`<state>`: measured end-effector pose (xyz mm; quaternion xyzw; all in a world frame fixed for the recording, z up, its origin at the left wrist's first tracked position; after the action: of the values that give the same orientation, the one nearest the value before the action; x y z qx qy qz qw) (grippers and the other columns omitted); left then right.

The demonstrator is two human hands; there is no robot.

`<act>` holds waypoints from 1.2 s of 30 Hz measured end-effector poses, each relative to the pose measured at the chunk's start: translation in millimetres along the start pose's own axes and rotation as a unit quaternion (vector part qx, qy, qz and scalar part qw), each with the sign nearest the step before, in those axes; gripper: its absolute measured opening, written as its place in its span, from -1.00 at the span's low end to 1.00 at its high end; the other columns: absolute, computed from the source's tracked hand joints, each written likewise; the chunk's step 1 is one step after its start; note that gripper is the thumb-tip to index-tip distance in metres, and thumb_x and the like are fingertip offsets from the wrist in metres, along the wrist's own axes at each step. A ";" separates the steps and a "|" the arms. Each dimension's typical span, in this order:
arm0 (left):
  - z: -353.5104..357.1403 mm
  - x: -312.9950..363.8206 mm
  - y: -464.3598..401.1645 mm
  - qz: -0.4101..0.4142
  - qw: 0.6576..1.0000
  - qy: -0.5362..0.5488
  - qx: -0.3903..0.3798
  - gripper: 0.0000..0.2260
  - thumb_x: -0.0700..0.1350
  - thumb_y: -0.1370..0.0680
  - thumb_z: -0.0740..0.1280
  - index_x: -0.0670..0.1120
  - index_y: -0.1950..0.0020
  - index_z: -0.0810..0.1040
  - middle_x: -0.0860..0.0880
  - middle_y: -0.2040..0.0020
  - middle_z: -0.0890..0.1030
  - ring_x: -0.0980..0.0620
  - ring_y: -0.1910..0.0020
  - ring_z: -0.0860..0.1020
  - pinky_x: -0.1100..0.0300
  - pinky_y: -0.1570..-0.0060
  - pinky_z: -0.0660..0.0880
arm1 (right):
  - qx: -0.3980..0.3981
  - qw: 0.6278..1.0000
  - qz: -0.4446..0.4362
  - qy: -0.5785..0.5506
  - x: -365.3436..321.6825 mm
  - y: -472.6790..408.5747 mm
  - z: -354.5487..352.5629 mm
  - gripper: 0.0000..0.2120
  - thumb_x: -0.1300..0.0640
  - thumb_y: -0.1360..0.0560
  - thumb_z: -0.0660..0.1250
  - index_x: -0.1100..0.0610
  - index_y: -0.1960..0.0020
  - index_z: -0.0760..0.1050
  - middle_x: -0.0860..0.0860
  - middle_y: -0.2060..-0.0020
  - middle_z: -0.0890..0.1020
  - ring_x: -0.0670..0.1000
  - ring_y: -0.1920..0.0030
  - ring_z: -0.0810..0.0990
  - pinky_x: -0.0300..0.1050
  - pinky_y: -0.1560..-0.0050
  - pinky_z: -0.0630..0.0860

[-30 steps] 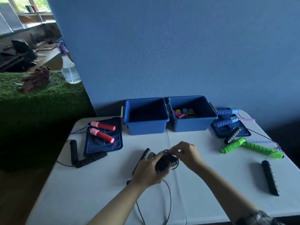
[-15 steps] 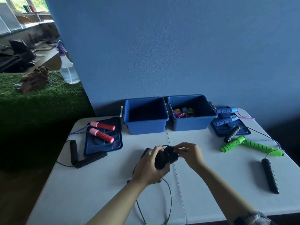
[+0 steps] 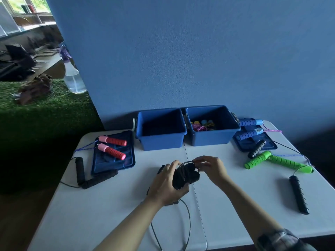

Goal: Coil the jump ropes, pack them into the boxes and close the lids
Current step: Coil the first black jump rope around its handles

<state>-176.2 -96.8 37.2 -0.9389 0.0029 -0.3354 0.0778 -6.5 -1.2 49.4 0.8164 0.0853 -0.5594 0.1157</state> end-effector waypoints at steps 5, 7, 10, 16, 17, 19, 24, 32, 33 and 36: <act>-1.7 -3.5 1.1 0.009 1.000 0.010 -0.014 -0.42 0.24 -0.37 0.24 0.31 -0.37 0.17 0.05 -0.04 0.46 0.07 0.01 0.49 0.16 0.02 0.51 | -0.042 0.987 0.058 -0.146 7.7 -0.3 -1.2 -0.81 0.45 -0.42 0.35 0.21 0.17 0.64 0.17 0.26 0.65 -0.01 0.27 0.63 -0.26 0.19 0.59; -4.0 -1.9 1.7 0.039 0.998 -0.018 -0.047 -0.40 0.24 -0.38 0.19 0.43 -0.38 0.04 0.04 -0.05 0.45 0.07 0.03 0.50 0.22 -0.03 0.48 | -0.041 0.985 0.068 -0.153 11.0 0.6 0.8 -0.82 0.46 -0.41 0.35 0.23 0.17 0.64 0.15 0.29 0.66 0.02 0.27 0.63 -0.25 0.18 0.60; -1.6 -3.2 3.5 0.090 0.992 -0.056 -0.074 -0.39 0.25 -0.41 0.18 0.36 -0.44 0.08 0.01 -0.02 0.44 0.02 0.01 0.50 0.15 -0.23 0.39 | -0.032 0.987 0.075 -0.140 12.2 1.4 3.3 -0.87 0.45 -0.39 0.39 0.26 0.15 0.62 0.14 0.30 0.65 -0.06 0.32 0.64 -0.29 0.21 0.60; -1.1 0.7 6.0 0.073 0.997 0.002 -0.033 -0.43 0.22 -0.37 0.24 0.33 -0.34 0.11 0.02 0.01 0.45 0.04 0.02 0.48 0.18 -0.14 0.39 | -0.027 0.974 0.121 -0.192 21.1 4.0 8.0 -0.87 0.44 -0.40 0.38 0.25 0.19 0.63 0.11 0.32 0.64 -0.01 0.30 0.60 -0.28 0.19 0.60; -1.7 2.0 6.5 0.066 0.997 0.003 -0.033 -0.44 0.23 -0.36 0.23 0.33 -0.33 0.12 0.02 0.00 0.45 0.05 0.02 0.47 0.22 -0.10 0.38 | -0.039 0.963 0.139 -0.226 22.0 5.7 8.3 -0.90 0.42 -0.42 0.37 0.28 0.16 0.62 0.12 0.30 0.63 0.00 0.30 0.59 -0.28 0.21 0.59; 0.0 3.2 7.4 0.045 0.998 0.022 -0.025 -0.46 0.23 -0.35 0.23 0.29 -0.30 0.18 0.04 -0.02 0.46 0.09 0.01 0.47 0.28 -0.03 0.37 | -0.062 0.935 0.173 -0.305 21.8 9.1 10.3 -0.91 0.39 -0.47 0.32 0.32 0.07 0.60 0.13 0.30 0.62 -0.03 0.37 0.57 -0.29 0.30 0.56; 7.7 -0.9 4.9 -0.015 0.998 0.066 0.006 -0.49 0.23 -0.33 0.28 0.19 -0.25 0.32 0.07 0.01 0.50 0.09 0.04 0.48 0.20 0.03 0.45 | -0.093 0.903 0.208 -0.365 22.6 15.8 14.9 -0.79 0.35 -0.55 0.18 0.30 -0.07 0.56 0.14 0.13 0.65 0.01 0.16 0.63 -0.11 0.12 0.59; 3.5 3.4 -0.8 -0.208 0.969 0.107 0.075 -0.40 0.38 -0.22 0.31 -0.08 0.03 0.36 0.02 0.11 0.48 0.01 0.11 0.51 0.18 0.20 0.46 | -0.126 0.915 0.179 -0.338 8.3 34.3 52.5 -0.80 0.07 -0.54 0.28 0.10 -0.13 0.51 -0.01 -0.03 0.64 -0.08 -0.06 0.57 -0.05 -0.11 0.47; 3.6 7.0 -1.2 -0.216 0.968 0.101 0.076 -0.40 0.38 -0.27 0.34 -0.10 0.05 0.36 0.01 0.10 0.47 0.02 0.12 0.49 0.20 0.21 0.42 | -0.105 0.924 0.165 -0.328 7.1 35.9 56.9 -0.75 0.09 -0.53 0.31 0.13 -0.18 0.47 0.03 -0.05 0.64 -0.06 -0.04 0.60 -0.07 -0.08 0.53; 8.7 13.9 -0.4 -0.205 0.970 0.104 0.081 -0.50 0.23 -0.42 0.40 -0.15 0.02 0.32 -0.04 0.03 0.41 0.00 0.06 0.44 0.20 0.15 0.37 | -0.010 0.927 0.141 -0.348 1.1 37.5 59.7 -0.71 0.20 -0.52 0.33 0.18 -0.22 0.39 0.08 -0.03 0.64 -0.02 0.08 0.66 -0.08 0.10 0.62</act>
<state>-160.0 -95.9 39.3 -0.8698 -0.2090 -0.4392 0.0827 -49.4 -54.0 31.1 0.5725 -0.0707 -0.7857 0.2235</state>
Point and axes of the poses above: each hand's wrist, its own y-axis away from the middle knuckle, its own z-axis out of the palm, x = y × z, the point moved 2 cm from there along -y, towards the middle knuckle
